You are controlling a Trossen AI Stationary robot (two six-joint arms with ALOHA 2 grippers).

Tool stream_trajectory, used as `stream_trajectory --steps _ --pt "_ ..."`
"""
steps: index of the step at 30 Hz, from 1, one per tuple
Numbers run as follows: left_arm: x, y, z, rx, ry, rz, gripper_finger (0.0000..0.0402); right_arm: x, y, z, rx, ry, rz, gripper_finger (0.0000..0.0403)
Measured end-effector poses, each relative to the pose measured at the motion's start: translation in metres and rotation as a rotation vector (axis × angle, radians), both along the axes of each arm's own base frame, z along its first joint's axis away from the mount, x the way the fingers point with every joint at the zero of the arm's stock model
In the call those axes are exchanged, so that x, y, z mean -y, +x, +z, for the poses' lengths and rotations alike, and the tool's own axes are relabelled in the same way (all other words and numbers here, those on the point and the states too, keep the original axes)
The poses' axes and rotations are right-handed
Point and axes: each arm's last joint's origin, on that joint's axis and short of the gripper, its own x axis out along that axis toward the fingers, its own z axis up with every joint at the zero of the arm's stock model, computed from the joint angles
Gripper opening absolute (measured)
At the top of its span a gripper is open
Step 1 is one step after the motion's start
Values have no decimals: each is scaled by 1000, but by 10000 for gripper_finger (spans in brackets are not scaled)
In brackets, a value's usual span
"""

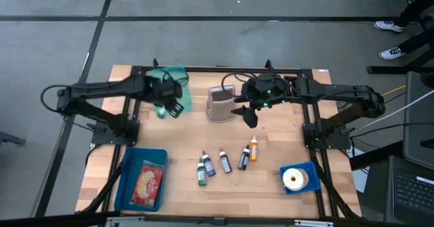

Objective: Pick & Place Food Item
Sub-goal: Put the left green food coloring into the green bin

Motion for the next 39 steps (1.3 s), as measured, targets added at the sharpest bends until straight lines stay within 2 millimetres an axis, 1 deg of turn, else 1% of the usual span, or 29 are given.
stream_trajectory --steps 5,11,15,22,28,32,38,39 --pt "-34 -16 -1 -136 21 -121 113 9 0 1 15 22 -109 232" --pt "-78 -22 -11 -260 57 -246 113 18 2 6 73 54 -189 232" --pt "-107 -21 -24 -348 75 -322 113 22 3 8 105 66 -226 232" --pt "-150 -8 -58 -476 99 -441 113 27 3 8 112 80 -263 232" --pt "-175 5 -88 -528 108 -512 113 27 3 8 115 109 -282 232" --pt "-186 11 -103 -532 111 -546 113 27 3 8 116 129 -293 232" --pt "-194 15 -114 -537 120 -552 114 27 3 8 116 151 -289 231" --pt "-195 15 -114 -543 128 -552 120 27 3 8 115 155 -289 231"
